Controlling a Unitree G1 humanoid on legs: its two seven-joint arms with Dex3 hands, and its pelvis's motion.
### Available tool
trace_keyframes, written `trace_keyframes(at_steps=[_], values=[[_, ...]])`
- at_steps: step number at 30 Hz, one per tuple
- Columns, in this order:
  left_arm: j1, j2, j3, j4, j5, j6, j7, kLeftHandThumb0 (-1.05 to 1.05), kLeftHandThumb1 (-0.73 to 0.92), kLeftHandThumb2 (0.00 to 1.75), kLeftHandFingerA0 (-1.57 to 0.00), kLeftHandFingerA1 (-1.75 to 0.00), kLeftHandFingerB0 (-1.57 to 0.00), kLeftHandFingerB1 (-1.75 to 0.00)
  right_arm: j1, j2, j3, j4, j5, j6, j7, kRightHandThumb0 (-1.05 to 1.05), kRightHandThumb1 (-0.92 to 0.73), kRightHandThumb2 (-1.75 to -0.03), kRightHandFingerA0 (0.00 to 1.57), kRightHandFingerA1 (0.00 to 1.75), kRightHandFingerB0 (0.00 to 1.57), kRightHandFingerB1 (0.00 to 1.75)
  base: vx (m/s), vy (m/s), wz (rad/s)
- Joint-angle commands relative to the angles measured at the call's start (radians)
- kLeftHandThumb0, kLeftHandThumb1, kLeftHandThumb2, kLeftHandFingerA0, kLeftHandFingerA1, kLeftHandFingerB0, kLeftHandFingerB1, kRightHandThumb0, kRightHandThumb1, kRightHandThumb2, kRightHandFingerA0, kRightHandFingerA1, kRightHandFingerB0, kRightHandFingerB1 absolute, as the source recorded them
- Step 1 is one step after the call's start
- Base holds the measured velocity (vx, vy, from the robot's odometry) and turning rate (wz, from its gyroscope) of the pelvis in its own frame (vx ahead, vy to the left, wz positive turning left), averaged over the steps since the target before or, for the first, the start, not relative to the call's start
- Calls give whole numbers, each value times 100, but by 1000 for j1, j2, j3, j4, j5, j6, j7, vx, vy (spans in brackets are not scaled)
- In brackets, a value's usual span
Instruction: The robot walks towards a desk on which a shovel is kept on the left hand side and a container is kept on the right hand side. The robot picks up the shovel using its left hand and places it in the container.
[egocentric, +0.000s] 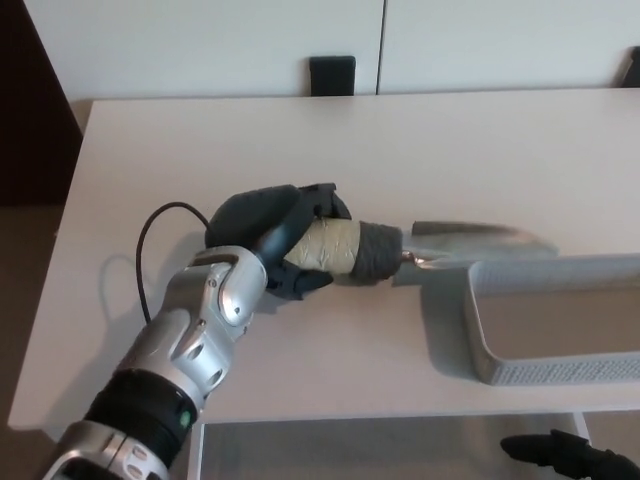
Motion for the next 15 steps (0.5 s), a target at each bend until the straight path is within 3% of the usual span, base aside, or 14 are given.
trace_keyframes(at_steps=[1, 2, 3, 4, 5, 6, 7, 8, 9, 10, 11, 13, 14, 15], values=[[135, -125, 249, 0, -357, -12, 18, -26, 79, 63, -104, -124, -72, -74, 3, -22, -1, -11, -4, 29, 11, -36, -56, -56, 69, 48, 41, 39, 0, 0, 0], [131, -152, 298, -16, -395, 16, 27, -25, 77, 63, -98, -126, -60, -53, 4, -23, -1, -14, -4, 30, 11, -36, -57, -57, 69, 48, 41, 39, 0, 0, 0], [124, -190, 370, -33, -463, 43, 31, -22, 77, 64, -97, -131, -64, -61, 6, -24, 1, -21, -7, 33, 10, -45, -46, -74, 65, 59, 36, 49, 0, 0, 0], [122, -199, 391, -36, -481, 36, 31, -22, 77, 64, -97, -131, -64, -61, 8, -25, 3, -27, -10, 37, 8, -45, -46, -74, 65, 59, 36, 49, 0, 0, 0], [118, -236, 454, -59, -544, 51, 39, -19, 77, 62, -99, -132, -71, -69, 7, -23, 2, -23, -8, 35, 8, -36, -57, -57, 70, 48, 41, 39, 0, 0, 0], [115, -264, 498, -77, -595, 65, 40, -16, 78, 63, -96, -140, -73, -84, 9, -26, 4, -23, -13, 33, 7, -37, -57, -57, 70, 48, 41, 39, 0, 0, 0], [110, -284, 528, -98, -628, 83, 41, -16, 80, 63, -91, -151, -69, -115, 8, -28, 5, -24, -14, 32, 8, -37, -57, -57, 71, 48, 41, 39, 0, 0, 0], [105, -309, 559, -127, -650, 116, 55, -18, 81, 64, -90, -154, -65, -120, 6, -31, 7, -18, -16, 21, 10, -37, -57, -57, 71, 48, 41, 39, 0, 0, 0], [107, -324, 572, -141, -655, 117, 70, -15, 80, 68, -89, -156, -69, -109, 7, -33, 7, -12, -15, 14, 13, -37, -57, -57, 71, 48, 41, 39, 0, 0, 0], [106, -330, 576, -151, -647, 126, 78, -11, 82, 65, -95, -150, -74, -83, 8, -33, 8, -13, -15, 15, 14, -37, -57, -57, 71, 48, 40, 39, 0, 0, 0], [110, -339, 583, -163, -646, 129, 82, -11, 83, 66, -93, -150, -71, -73, 10, -33, 8, -13, -13, 14, 15, -37, -57, -57, 71, 48, 40, 39, 0, 0, 0], [112, -350, 593, -170, -642, 128, 87, -12, 84, 66, -93, -150, -70, -68, 11, -33, 8, -10, -10, 11, 17, -38, -57, -57, 70, 48, 40, 39, 0, 0, 0], [112, -365, 600, -183, -640, 131, 97, -11, 85, 66, -87, -158, -65, -82, 11, -36, 11, -13, -15, 13, 17, -37, -58, -57, 70, 48, 39, 38, 0, 0, 0], [120, -373, 601, -199, -634, 133, 93, -11, 85, 65, -88, -157, -70, -76, 13, -38, 16, -15, -22, 10, 15, -37, -58, -57, 70, 48, 39, 38, 0, 0, 0]])
